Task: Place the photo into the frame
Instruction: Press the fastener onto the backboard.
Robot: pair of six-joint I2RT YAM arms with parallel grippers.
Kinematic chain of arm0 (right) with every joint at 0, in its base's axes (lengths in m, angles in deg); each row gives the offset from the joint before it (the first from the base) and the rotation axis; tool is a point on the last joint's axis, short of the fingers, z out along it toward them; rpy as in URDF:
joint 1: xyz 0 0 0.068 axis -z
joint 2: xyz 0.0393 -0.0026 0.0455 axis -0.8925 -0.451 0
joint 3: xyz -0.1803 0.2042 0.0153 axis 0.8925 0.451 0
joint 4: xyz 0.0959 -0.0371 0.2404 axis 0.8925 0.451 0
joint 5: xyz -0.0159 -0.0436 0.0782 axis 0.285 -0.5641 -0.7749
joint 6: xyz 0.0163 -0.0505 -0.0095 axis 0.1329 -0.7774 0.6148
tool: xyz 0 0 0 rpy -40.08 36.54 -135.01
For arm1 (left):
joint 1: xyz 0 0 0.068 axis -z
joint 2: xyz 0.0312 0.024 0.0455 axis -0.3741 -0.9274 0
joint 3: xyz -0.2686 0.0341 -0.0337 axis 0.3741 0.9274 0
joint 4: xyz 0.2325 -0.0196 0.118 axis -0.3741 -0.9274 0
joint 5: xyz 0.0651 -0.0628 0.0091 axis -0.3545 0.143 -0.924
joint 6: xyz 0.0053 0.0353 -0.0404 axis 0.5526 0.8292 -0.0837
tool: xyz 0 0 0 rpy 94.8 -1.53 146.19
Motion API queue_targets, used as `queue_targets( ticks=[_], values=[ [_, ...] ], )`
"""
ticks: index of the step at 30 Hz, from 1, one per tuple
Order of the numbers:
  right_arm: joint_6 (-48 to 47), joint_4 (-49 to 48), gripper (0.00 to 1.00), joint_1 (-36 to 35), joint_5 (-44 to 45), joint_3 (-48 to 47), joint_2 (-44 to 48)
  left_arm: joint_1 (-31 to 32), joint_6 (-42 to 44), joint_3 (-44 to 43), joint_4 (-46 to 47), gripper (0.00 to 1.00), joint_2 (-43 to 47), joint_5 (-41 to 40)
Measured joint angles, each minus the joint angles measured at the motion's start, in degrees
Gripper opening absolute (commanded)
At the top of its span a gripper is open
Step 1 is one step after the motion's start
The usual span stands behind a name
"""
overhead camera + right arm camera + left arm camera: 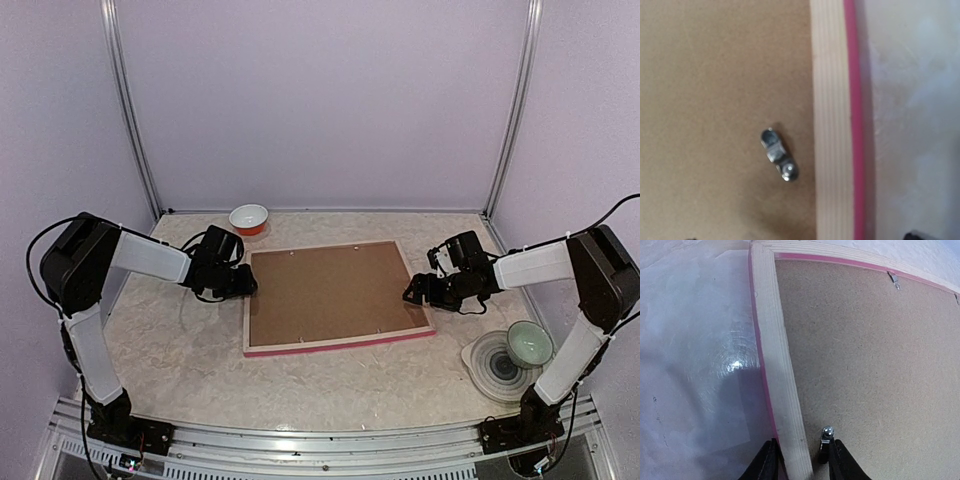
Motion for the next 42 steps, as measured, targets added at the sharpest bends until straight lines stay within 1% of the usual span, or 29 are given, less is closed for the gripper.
queue_targets(
  ticks=[9, 14, 23, 24, 26, 27, 30, 42],
  values=[
    [0.0, 0.0, 0.89, 0.0, 0.0, 0.0, 0.0, -0.2, 0.0, 0.0, 0.0, 0.29, 0.0, 0.0],
    [0.0, 0.0, 0.89, 0.0, 0.0, 0.0, 0.0, -0.4, 0.0, 0.0, 0.0, 0.23, 0.0, -0.1],
    [0.0, 0.0, 0.89, 0.0, 0.0, 0.0, 0.0, -0.6, -0.3, 0.0, 0.2, 0.20, 0.0, -0.1],
    [0.0, 0.0, 0.89, 0.0, 0.0, 0.0, 0.0, -0.6, -0.4, 0.0, 0.3, 0.22, 0.0, -0.2],
    [0.0, 0.0, 0.88, 0.0, 0.0, 0.0, 0.0, -0.7, -0.5, 0.0, 0.4, 0.37, 0.0, -0.2],
    [0.0, 0.0, 0.89, 0.0, 0.0, 0.0, 0.0, -0.7, -0.4, 0.0, 0.5, 0.41, 0.0, -0.2],
    [0.0, 0.0, 0.88, 0.0, 0.0, 0.0, 0.0, -0.8, -0.4, 0.8, 0.8, 0.49, 0.5, -0.1],
    [0.0, 0.0, 0.89, 0.0, 0.0, 0.0, 0.0, -1.4, 0.9, 1.5, 0.5, 0.50, 4.3, -1.3]
  ],
)
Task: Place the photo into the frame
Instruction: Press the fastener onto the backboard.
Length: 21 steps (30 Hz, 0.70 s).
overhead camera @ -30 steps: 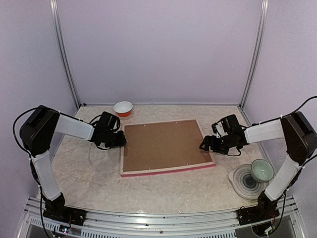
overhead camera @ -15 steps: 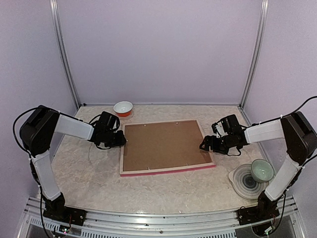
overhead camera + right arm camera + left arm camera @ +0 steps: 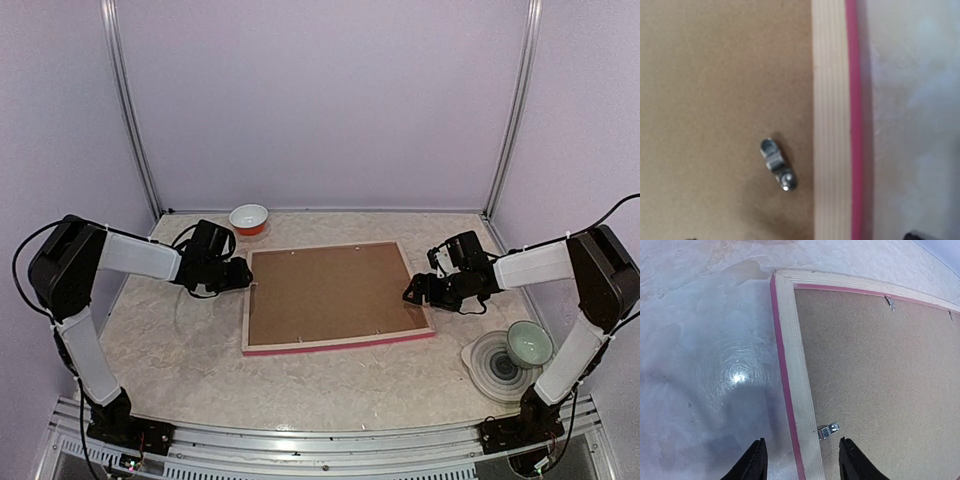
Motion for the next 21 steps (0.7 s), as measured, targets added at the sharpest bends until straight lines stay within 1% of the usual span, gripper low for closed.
queue_targets(
  ticks=[15, 21],
  values=[
    [-0.3, 0.0, 0.88, 0.0, 0.0, 0.0, 0.0, 0.9, 4.0, -4.0, -5.2, 0.45, -3.8, -0.9],
    [-0.4, 0.0, 0.88, 0.0, 0.0, 0.0, -0.1, 1.5, 5.0, -4.7, -6.4, 0.42, -4.5, -1.9]
  ],
)
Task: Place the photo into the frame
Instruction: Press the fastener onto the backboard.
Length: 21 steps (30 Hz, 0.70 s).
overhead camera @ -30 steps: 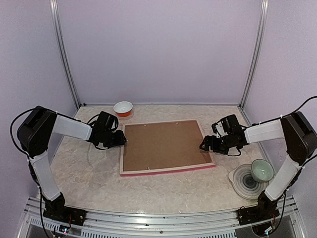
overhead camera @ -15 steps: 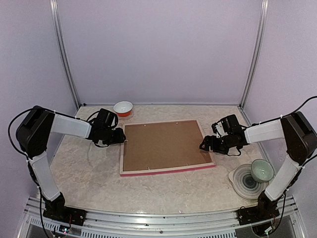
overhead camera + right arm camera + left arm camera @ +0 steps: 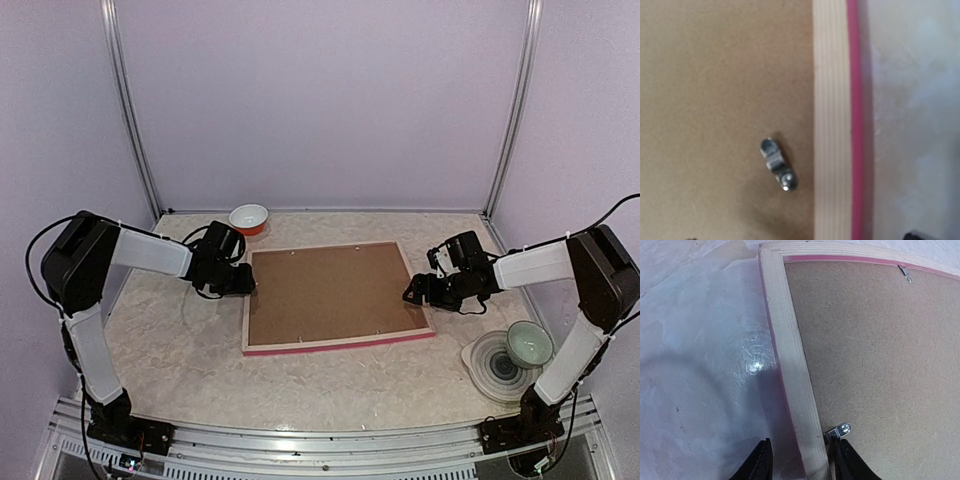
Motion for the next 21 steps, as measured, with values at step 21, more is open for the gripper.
queue_targets(
  ticks=[21],
  values=[
    [0.0, -0.2, 0.88, 0.0, 0.0, 0.0, -0.1, 0.2, 0.3, -0.7, 0.5, 0.31, -0.7, -1.0]
  ],
)
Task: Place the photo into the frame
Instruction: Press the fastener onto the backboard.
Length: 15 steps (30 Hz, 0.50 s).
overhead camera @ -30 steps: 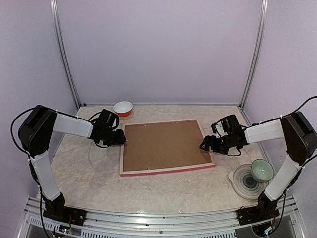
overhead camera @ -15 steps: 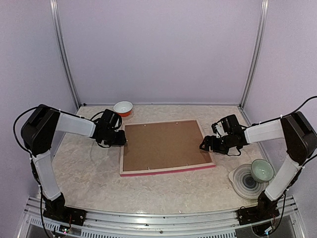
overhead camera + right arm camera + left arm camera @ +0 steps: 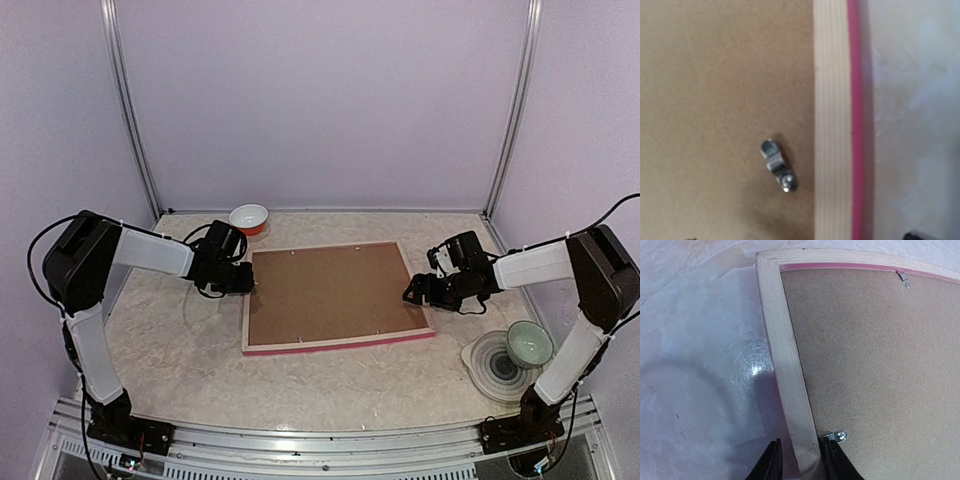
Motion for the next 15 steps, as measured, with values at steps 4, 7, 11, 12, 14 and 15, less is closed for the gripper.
queue_targets(
  ticks=[4, 7, 11, 12, 14, 15],
  values=[
    [0.0, 0.0, 0.88, 0.0, 0.0, 0.0, 0.0, -0.1, -0.1, 0.2, 0.2, 0.33, 0.1, 0.2],
    [0.0, 0.0, 0.88, 0.0, 0.0, 0.0, 0.0, -0.3, -0.3, 0.4, 0.3, 0.34, 0.4, 0.6],
    [0.0, 0.0, 0.88, 0.0, 0.0, 0.0, 0.0, -0.8, -0.9, 0.5, 0.7, 0.34, 0.7, 1.9],
    [0.0, 0.0, 0.88, 0.0, 0.0, 0.0, 0.0, -0.9, -1.0, 0.5, 0.8, 0.35, 0.7, 2.2],
    [0.0, 0.0, 0.88, 0.0, 0.0, 0.0, 0.0, -1.1, -1.2, 0.5, 1.0, 0.35, 0.7, 3.1],
    [0.0, 0.0, 0.88, 0.0, 0.0, 0.0, 0.0, -1.1, -1.3, 0.5, 1.2, 0.35, 0.7, 3.5]
  ],
)
